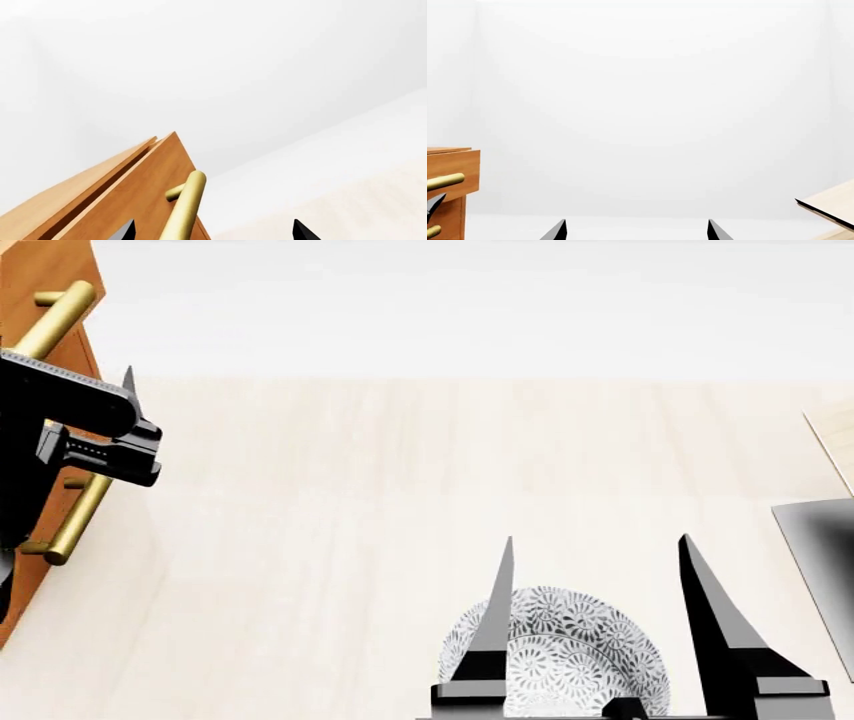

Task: Close the top drawer of the cabinet.

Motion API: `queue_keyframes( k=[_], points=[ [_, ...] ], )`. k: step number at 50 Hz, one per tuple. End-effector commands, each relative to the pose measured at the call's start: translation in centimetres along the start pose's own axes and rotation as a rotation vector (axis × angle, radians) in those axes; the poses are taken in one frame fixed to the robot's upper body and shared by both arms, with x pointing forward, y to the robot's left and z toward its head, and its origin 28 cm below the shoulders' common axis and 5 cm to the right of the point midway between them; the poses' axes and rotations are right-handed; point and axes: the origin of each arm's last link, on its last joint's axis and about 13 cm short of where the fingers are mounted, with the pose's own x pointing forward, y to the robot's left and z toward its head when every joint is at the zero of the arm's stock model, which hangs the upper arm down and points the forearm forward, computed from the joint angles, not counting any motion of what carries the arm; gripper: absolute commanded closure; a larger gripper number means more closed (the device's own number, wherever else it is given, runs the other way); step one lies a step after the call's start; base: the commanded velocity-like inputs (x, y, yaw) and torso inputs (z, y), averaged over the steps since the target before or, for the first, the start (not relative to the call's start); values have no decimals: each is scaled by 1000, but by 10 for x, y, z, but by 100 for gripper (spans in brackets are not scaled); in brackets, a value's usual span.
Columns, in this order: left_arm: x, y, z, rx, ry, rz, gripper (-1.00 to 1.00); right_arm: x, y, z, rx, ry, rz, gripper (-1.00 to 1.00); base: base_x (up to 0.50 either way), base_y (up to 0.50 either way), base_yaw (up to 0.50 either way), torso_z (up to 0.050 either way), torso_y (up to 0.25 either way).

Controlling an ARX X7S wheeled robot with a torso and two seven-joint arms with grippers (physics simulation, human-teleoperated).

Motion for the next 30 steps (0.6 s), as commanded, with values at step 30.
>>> queue_keyframes(
  k=[30],
  points=[
    [-18,63,-49,47,202,224,-100,0,0,1,2,-2,2,-100,-1,0,1,0,0]
  ],
)
